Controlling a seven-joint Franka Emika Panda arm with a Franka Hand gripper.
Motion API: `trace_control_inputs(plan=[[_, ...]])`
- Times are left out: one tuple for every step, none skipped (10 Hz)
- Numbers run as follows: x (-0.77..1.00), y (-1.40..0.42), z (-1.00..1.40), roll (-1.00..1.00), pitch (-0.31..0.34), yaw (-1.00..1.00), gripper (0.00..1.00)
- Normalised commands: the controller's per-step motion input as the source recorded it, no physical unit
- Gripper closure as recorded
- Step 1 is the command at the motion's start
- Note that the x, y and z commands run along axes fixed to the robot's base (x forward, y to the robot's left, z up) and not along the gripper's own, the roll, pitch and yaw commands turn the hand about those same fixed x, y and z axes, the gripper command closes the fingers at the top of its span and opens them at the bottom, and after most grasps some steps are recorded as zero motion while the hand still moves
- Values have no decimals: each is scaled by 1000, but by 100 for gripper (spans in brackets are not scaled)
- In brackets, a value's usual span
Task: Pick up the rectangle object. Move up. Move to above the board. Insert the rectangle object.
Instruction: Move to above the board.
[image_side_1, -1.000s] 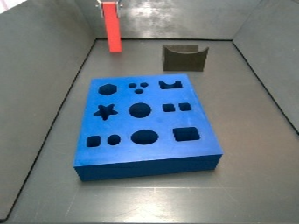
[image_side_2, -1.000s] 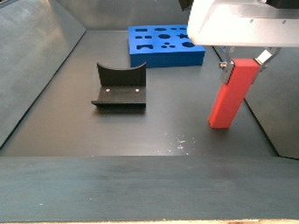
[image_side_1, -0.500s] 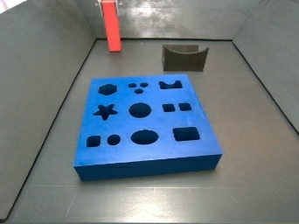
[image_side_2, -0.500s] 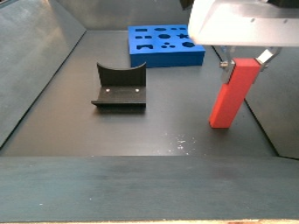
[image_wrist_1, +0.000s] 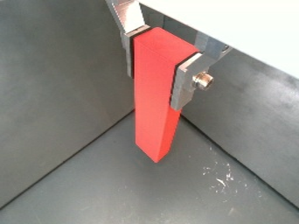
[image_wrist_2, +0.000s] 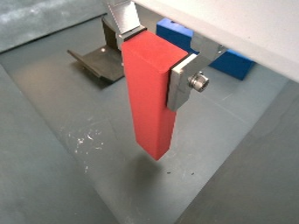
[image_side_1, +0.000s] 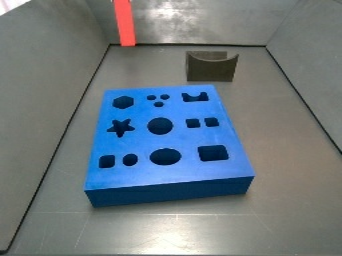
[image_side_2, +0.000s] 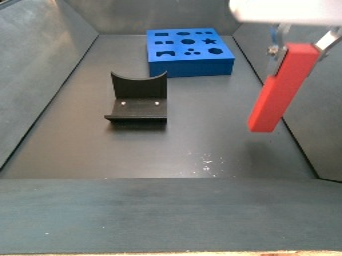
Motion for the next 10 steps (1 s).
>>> trace_control_inputs(plan=[[-69,41,910,40,59,-19,100],[-57,30,811,56,64,-8,100],[-52,21,715,64,65,2,100],[-49,14,586,73,62,12,100],[-48,6,489,86,62,19,100],[-47,0,362,99,60,24,100],[-43,-6,268,99,60,22,100],[-37,-9,172,88,62,20,100],[393,-1000,282,197,427,-247,100],[398,-1000,275,192,417,-204,100]])
